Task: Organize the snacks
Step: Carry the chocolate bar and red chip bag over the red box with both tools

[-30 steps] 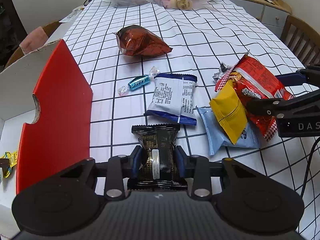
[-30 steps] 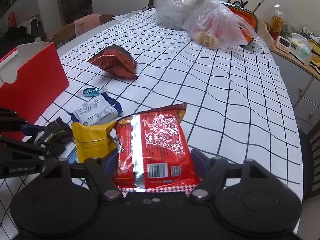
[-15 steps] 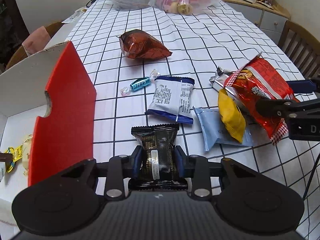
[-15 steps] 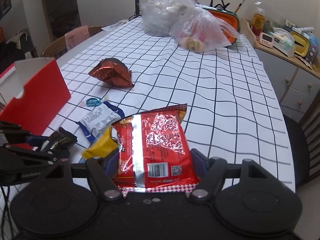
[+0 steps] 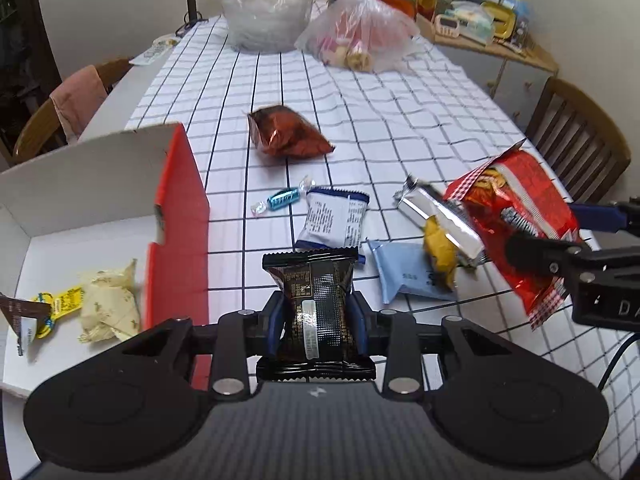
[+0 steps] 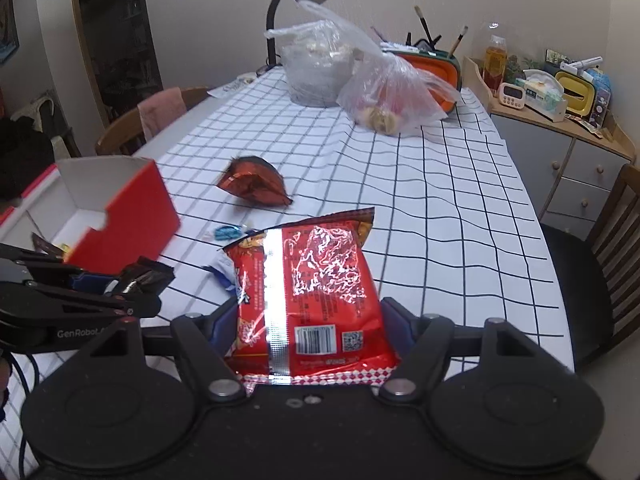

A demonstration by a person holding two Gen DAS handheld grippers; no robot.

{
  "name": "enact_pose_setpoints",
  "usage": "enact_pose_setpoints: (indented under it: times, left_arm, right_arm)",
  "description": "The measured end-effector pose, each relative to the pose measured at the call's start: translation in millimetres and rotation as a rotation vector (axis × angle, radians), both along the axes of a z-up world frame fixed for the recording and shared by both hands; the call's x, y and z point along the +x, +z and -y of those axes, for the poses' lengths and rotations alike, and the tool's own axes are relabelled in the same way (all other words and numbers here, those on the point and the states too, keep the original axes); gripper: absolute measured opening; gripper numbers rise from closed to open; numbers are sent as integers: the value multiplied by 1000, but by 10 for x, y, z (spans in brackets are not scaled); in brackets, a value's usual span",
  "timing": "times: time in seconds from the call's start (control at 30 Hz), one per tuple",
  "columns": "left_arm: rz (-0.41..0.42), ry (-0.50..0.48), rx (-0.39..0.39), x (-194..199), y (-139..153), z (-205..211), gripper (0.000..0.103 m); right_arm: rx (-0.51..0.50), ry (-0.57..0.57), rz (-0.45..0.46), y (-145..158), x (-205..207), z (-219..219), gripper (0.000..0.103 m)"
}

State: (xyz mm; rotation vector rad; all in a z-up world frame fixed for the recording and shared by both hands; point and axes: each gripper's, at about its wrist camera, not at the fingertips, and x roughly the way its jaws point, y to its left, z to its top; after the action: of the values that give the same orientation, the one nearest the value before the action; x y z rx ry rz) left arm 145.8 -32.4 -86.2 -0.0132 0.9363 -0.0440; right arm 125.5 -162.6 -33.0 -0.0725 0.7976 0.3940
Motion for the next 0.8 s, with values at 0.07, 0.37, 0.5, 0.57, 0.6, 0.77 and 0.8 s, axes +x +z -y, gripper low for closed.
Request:
enact_pose_setpoints:
  times: [0.07, 0.37, 0.5, 0.57, 0.6, 0.77, 0.8]
  left_arm:
    - [11, -1, -8, -56, 89, -39, 34]
    - [53, 2, -23, -208, 461, -333, 34]
    - [73, 16, -23, -256, 578, -531, 34]
    - [85, 26, -23, -274, 624, -643, 34]
    - [90, 31, -21, -281, 644, -698, 34]
    - [107, 62, -9, -328, 705, -1002, 34]
    - [109, 69, -8, -339, 714, -1068, 34]
  right_arm:
    - [14, 1, 8, 81, -71, -50, 73]
    - [46, 21, 47, 385, -250, -423, 73]
    - [59, 35, 59, 470, -273, -651, 73]
    - [61, 43, 60, 492, -271, -783, 73]
    - [64, 48, 59, 496, -272, -851, 73]
    - [79, 83, 64, 522, -270, -1200, 73]
    - [81, 88, 65, 522, -269, -1267, 73]
